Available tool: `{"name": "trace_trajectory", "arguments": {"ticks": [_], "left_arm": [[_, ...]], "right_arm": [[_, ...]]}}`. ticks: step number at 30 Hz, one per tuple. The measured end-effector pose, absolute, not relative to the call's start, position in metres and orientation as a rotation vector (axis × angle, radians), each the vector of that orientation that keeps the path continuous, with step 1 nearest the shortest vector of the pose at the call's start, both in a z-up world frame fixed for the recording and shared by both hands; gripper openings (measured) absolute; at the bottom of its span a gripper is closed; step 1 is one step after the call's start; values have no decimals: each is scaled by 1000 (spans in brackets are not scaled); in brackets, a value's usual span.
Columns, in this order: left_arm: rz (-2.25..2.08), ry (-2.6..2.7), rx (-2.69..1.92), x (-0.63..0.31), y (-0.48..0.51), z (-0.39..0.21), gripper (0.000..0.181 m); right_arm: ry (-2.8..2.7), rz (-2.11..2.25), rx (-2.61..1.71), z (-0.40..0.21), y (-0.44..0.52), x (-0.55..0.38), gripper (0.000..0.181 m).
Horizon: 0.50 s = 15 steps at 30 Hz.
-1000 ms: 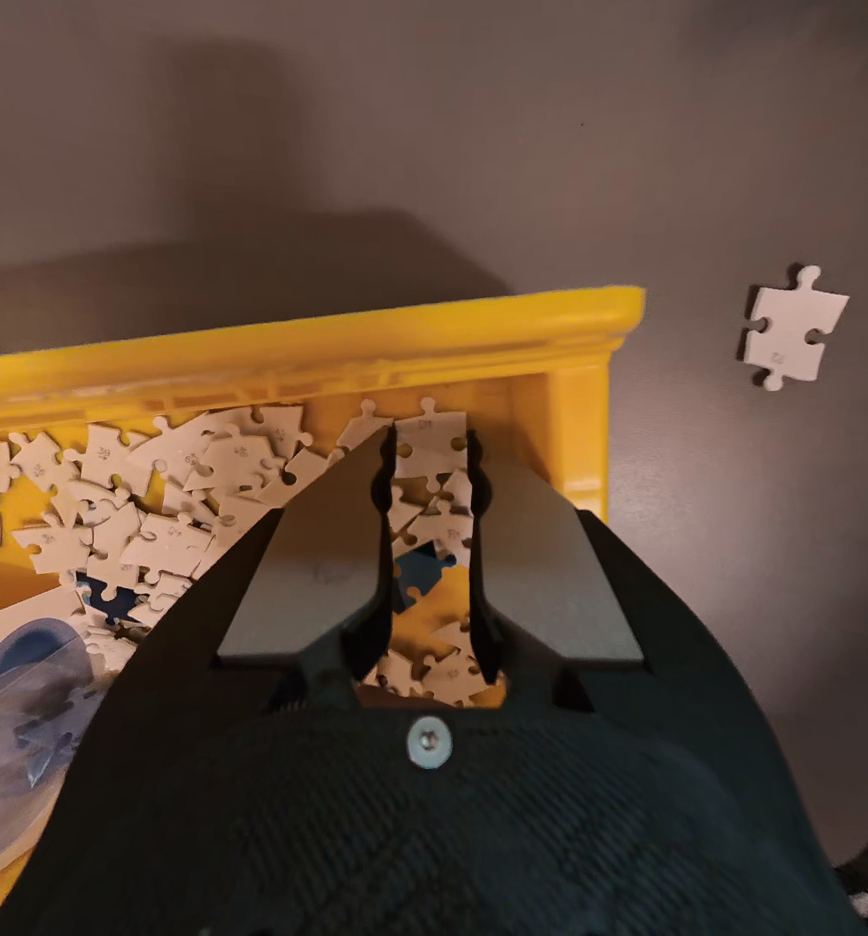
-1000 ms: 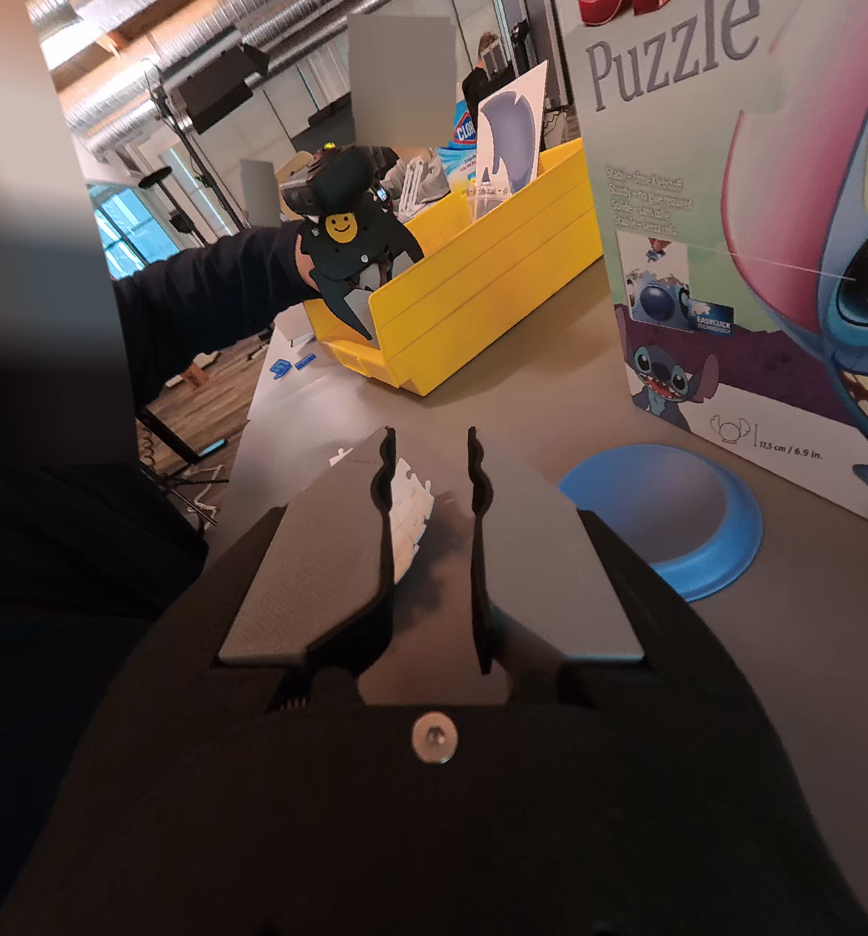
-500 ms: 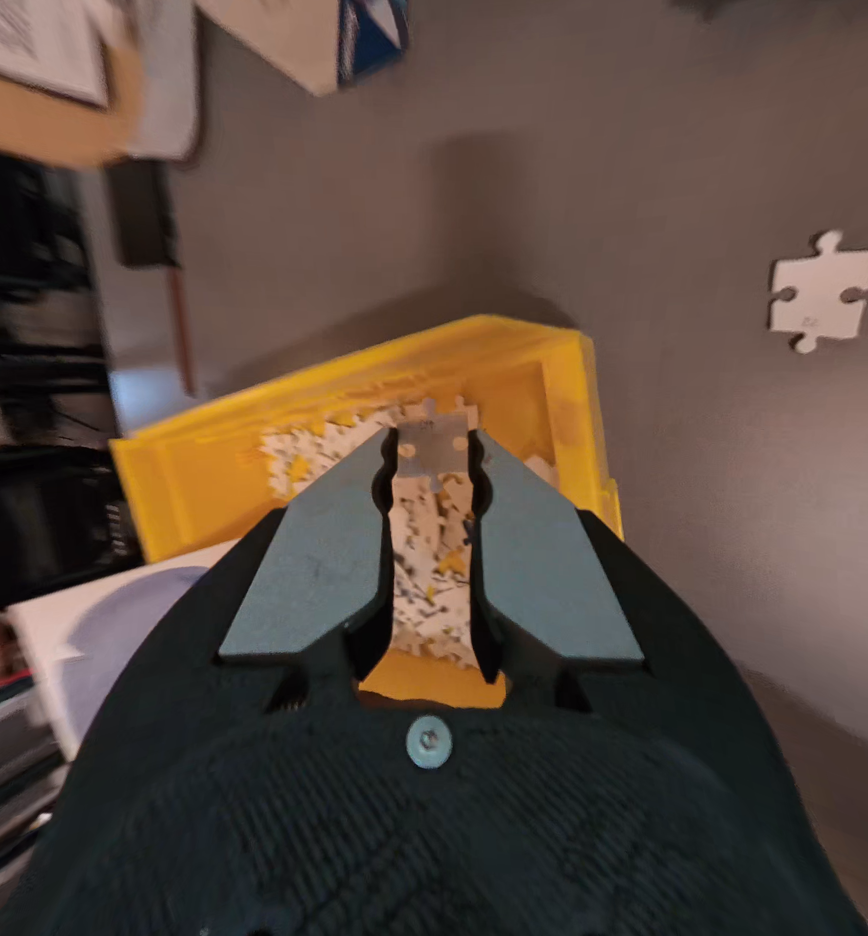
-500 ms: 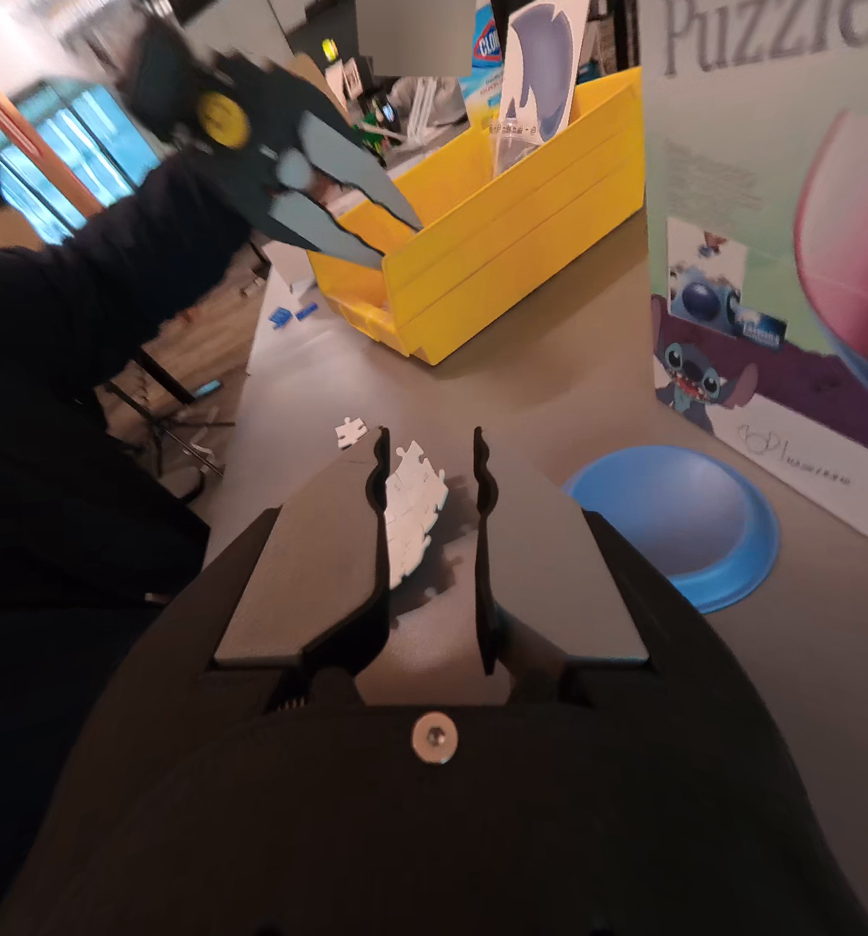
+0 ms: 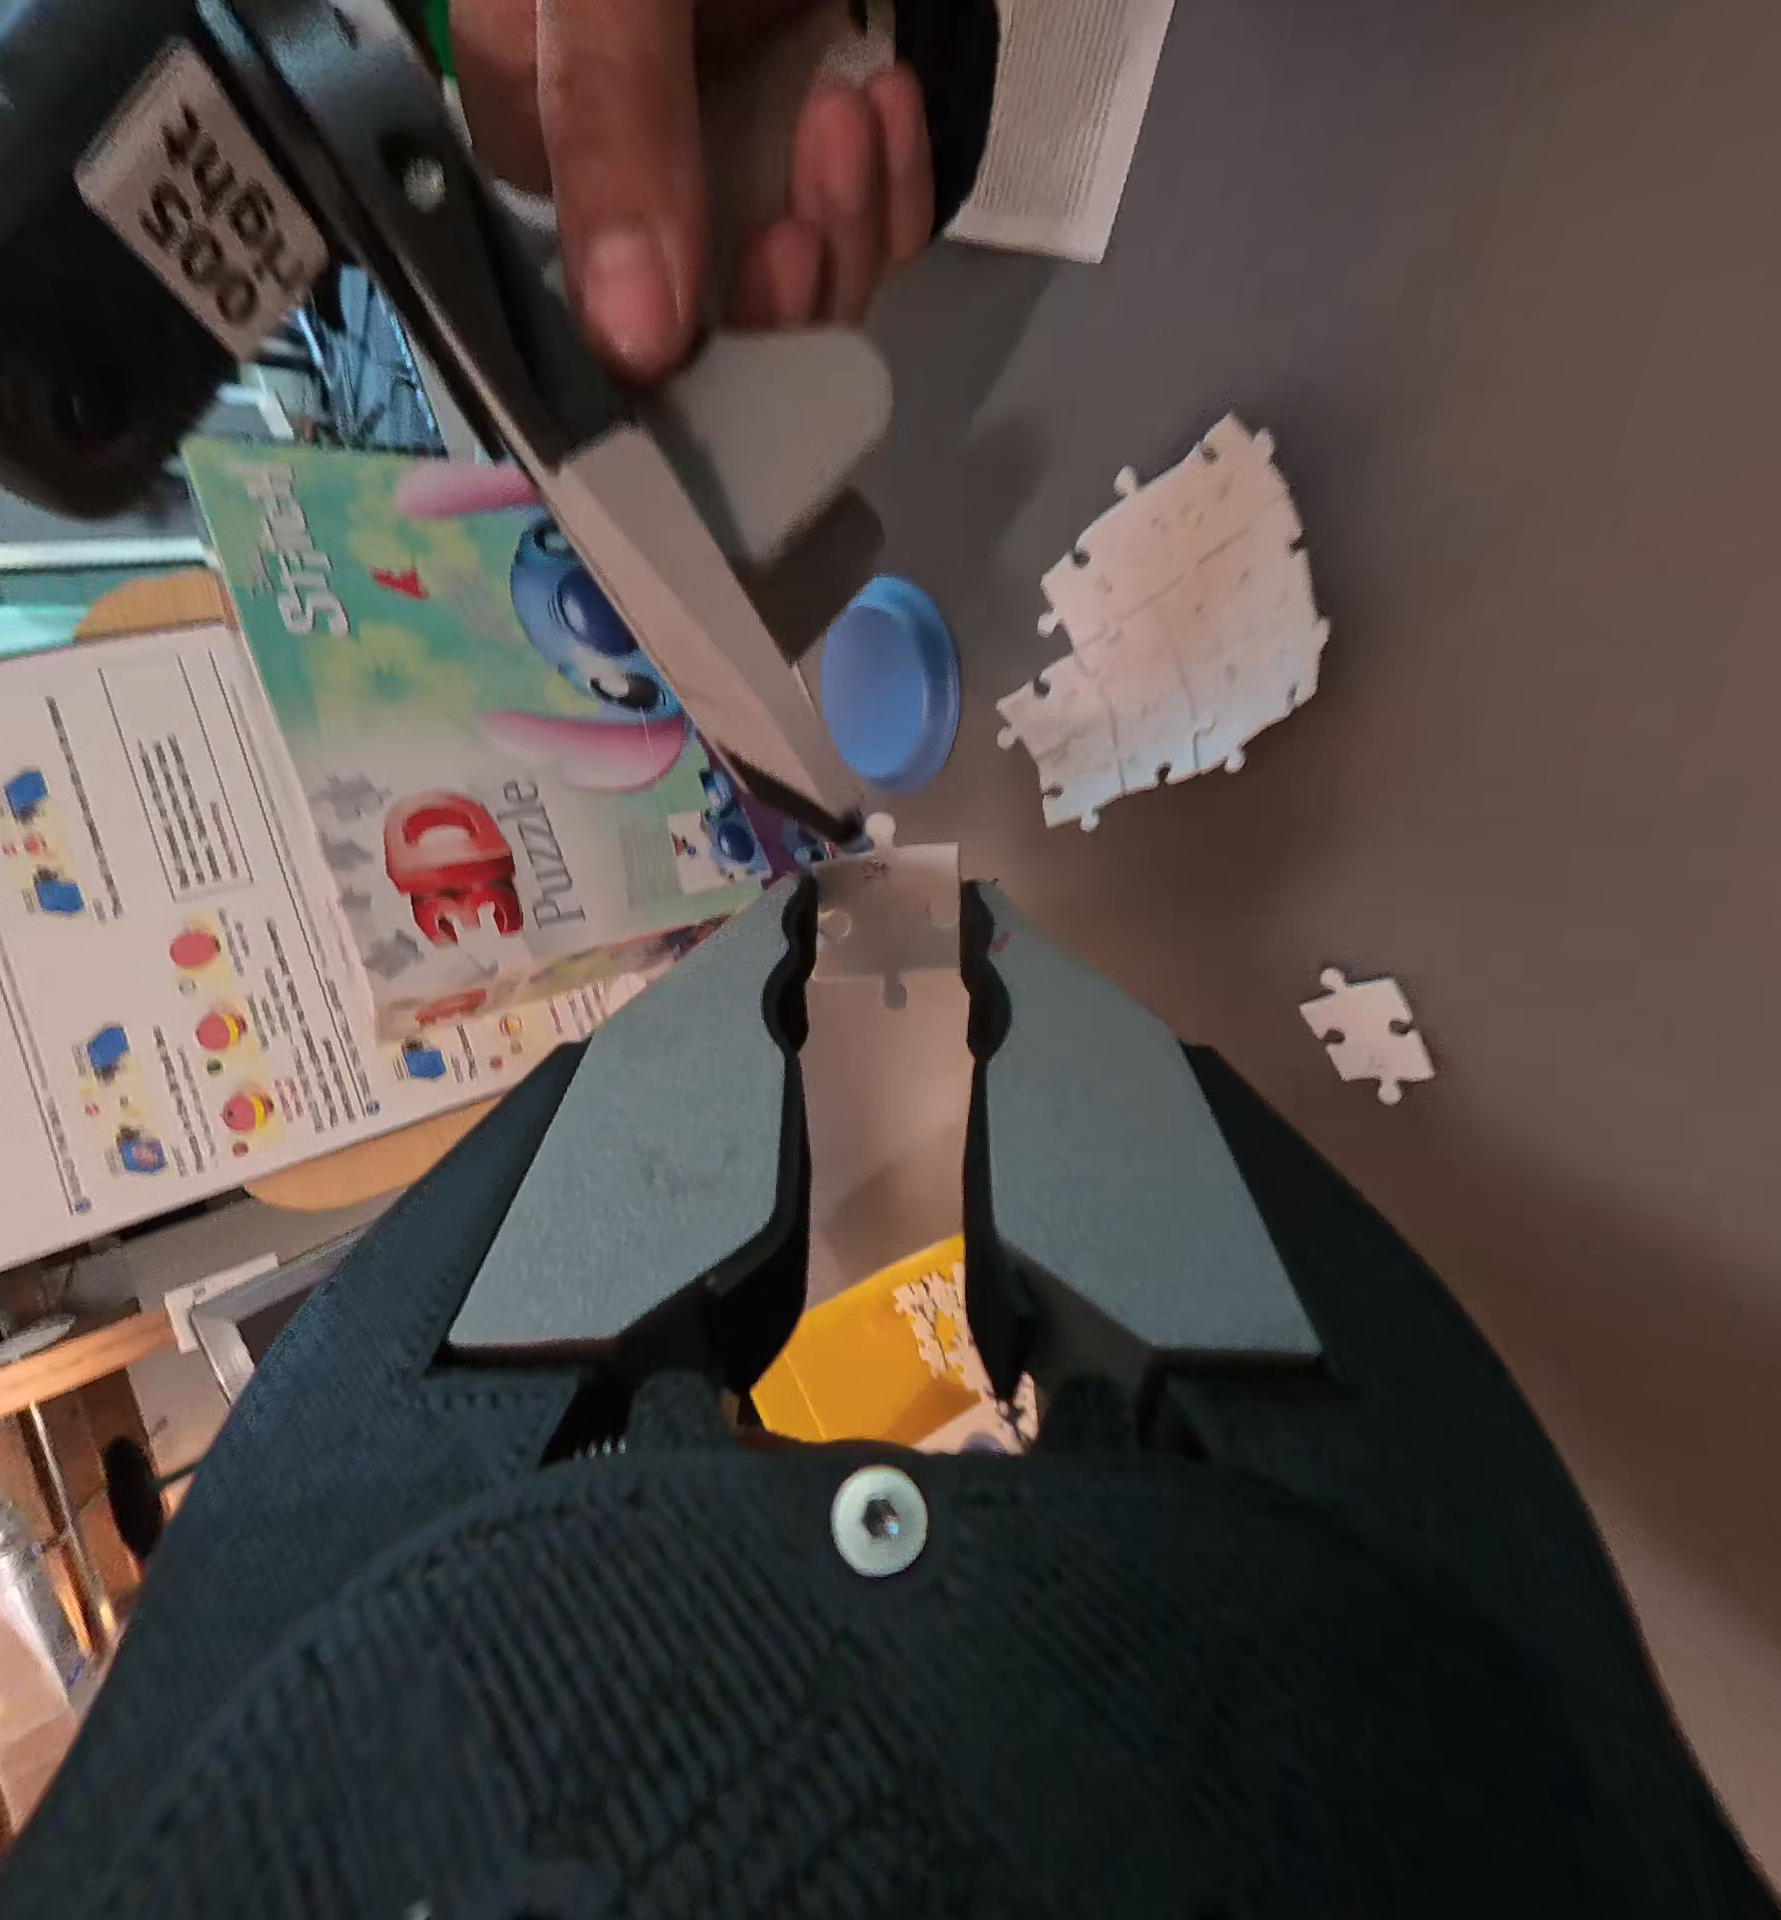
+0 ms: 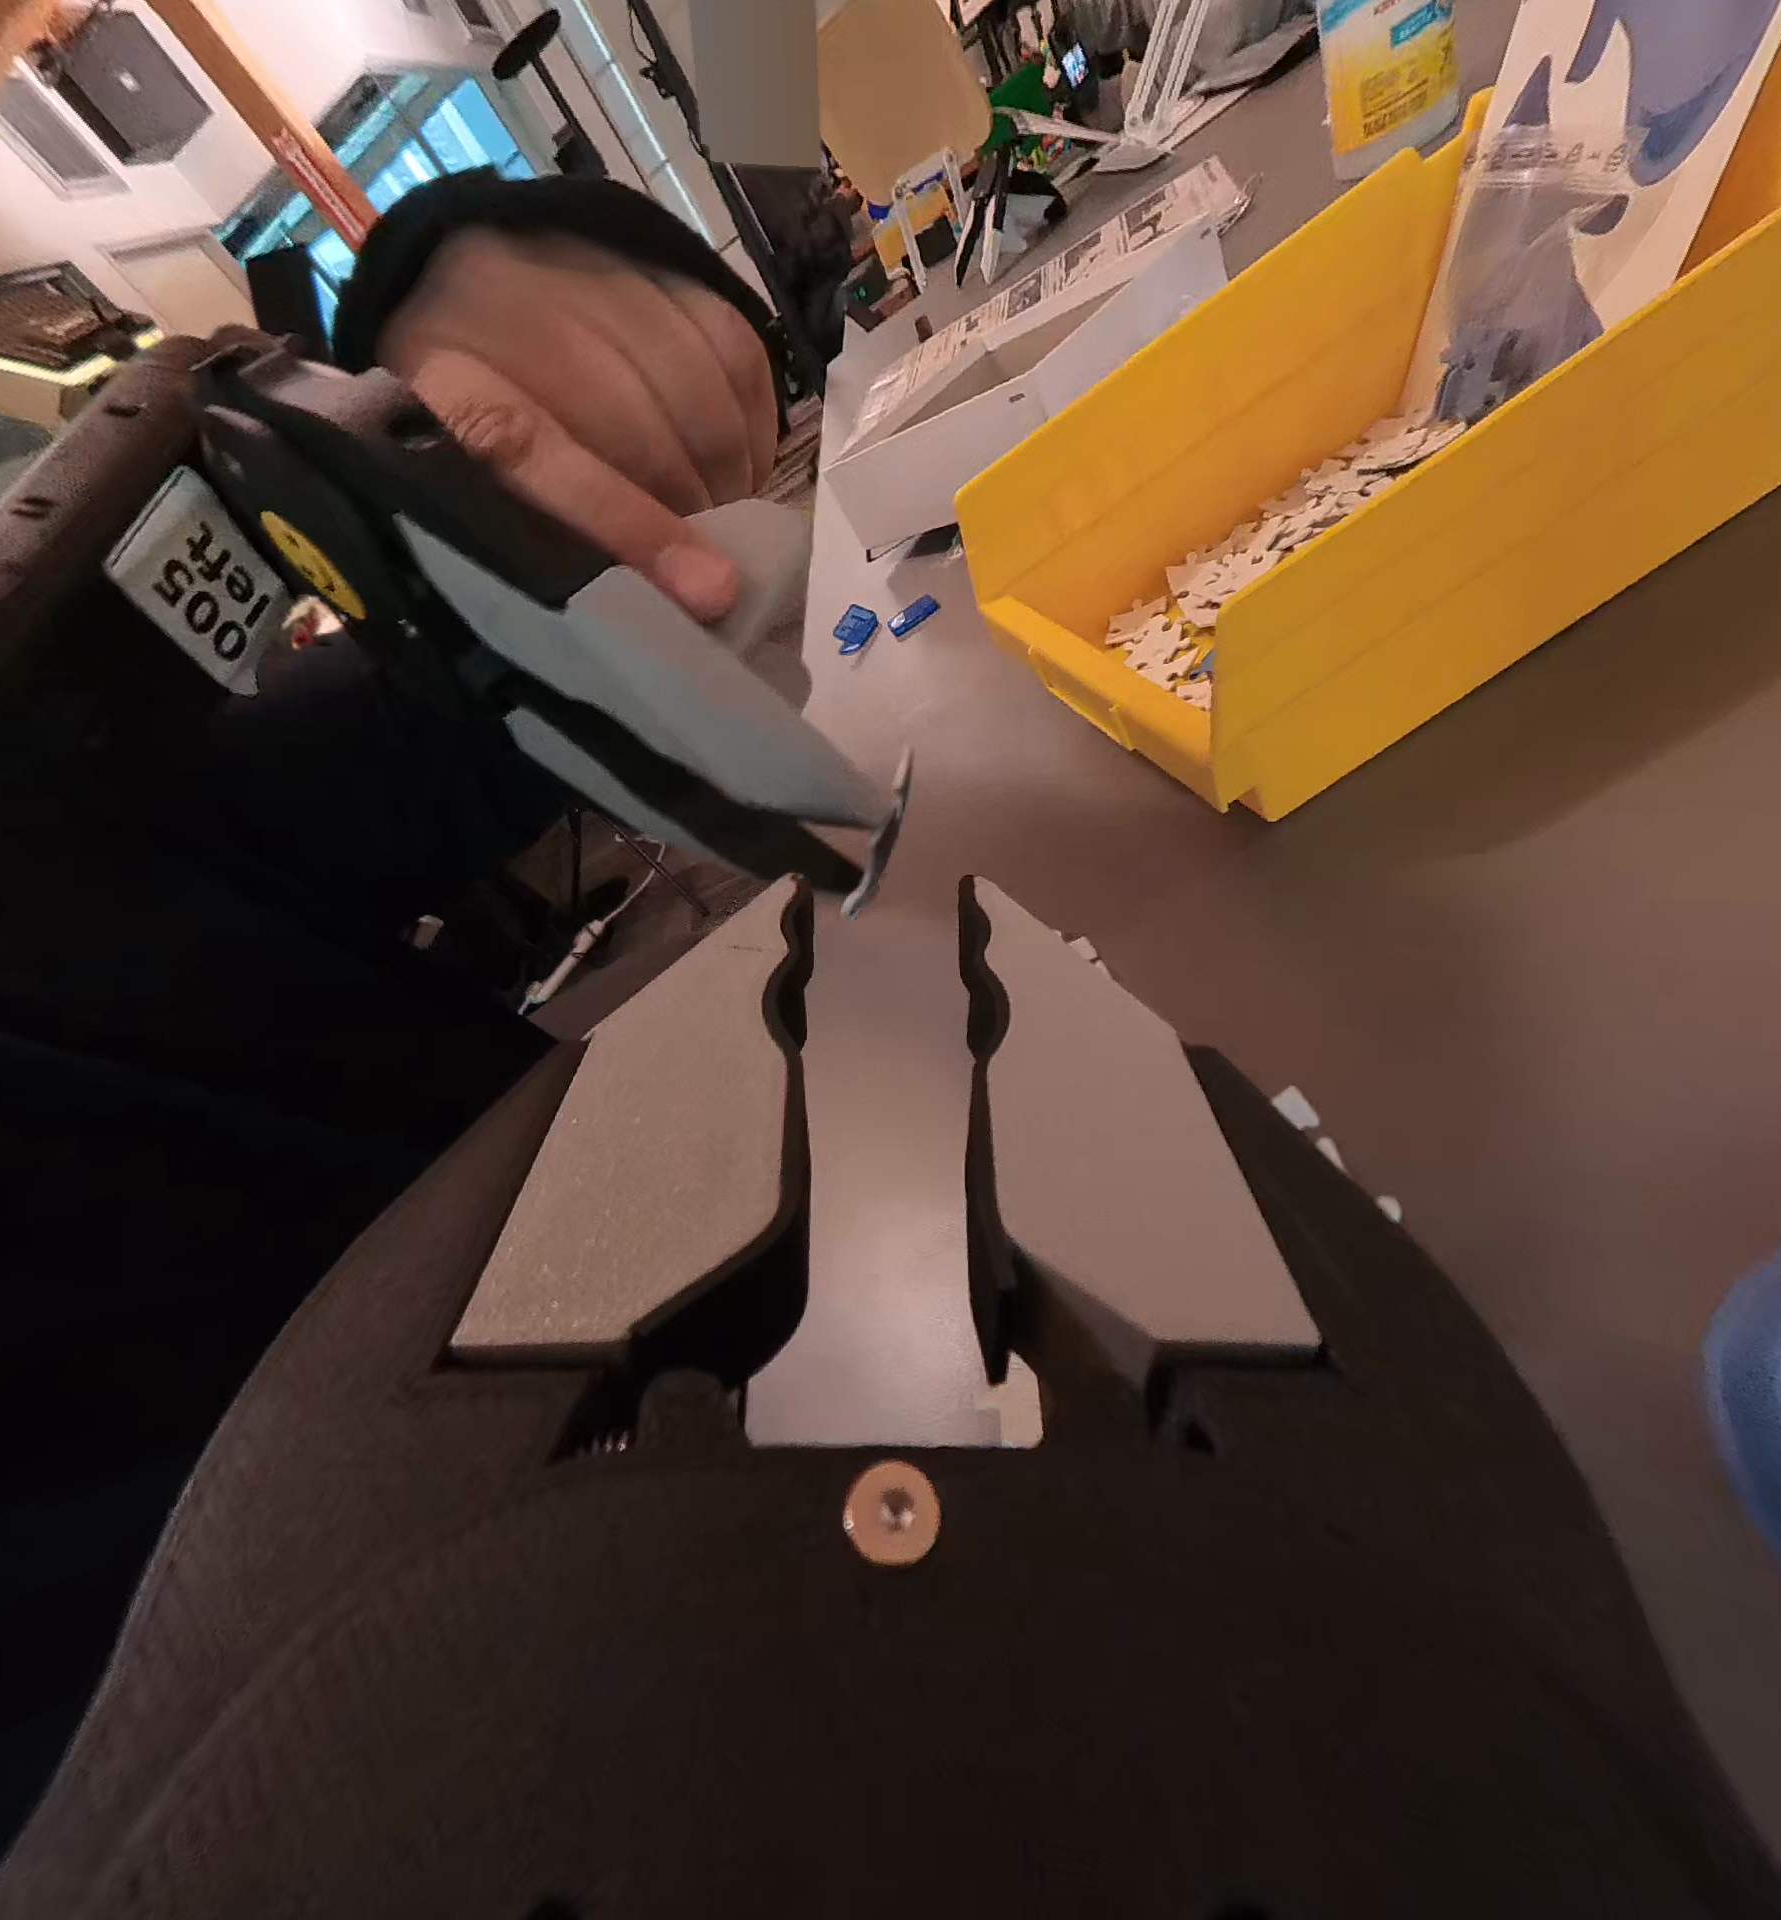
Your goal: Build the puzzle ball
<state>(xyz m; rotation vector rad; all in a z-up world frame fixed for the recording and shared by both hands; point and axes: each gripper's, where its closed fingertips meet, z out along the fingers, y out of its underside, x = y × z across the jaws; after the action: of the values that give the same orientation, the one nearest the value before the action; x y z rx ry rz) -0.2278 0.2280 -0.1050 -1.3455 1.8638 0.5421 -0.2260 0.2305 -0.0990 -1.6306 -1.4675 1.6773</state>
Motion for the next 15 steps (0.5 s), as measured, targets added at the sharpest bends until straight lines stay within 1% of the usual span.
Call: {"name": "trace_trajectory", "arguments": {"ticks": [3,4,5,6,10,12,14,15], "left_arm": [[526,1900,-1284,-209,223,-107,25],[526,1909,-1279,-204,223,-109,25],[540,1919,-1278,-201,225,-111,25],[554,1920,-1260,-198,228,-113,25],[461,1895,-1302,-183,234,-121,25],[417,1816,-1358,-179,242,-120,31],[355,1712,-1435,-180,251,-118,31],[320,1662,-1492,-185,256,-119,37]], "right_arm": [[-1470,1658,-1693,-110,227,-223,22],[-1472,1667,-1704,-112,225,-221,17],[-1471,1692,-1698,-113,223,-218,4],[-1456,1709,-1692,-112,222,-215,0],[-1399,1728,-1736,-121,228,-199,0],[-1361,1707,-1767,-126,236,-192,0],[-1337,1615,-1812,-135,250,-182,0],[-1314,1565,-1831,-140,259,-177,0]]}}
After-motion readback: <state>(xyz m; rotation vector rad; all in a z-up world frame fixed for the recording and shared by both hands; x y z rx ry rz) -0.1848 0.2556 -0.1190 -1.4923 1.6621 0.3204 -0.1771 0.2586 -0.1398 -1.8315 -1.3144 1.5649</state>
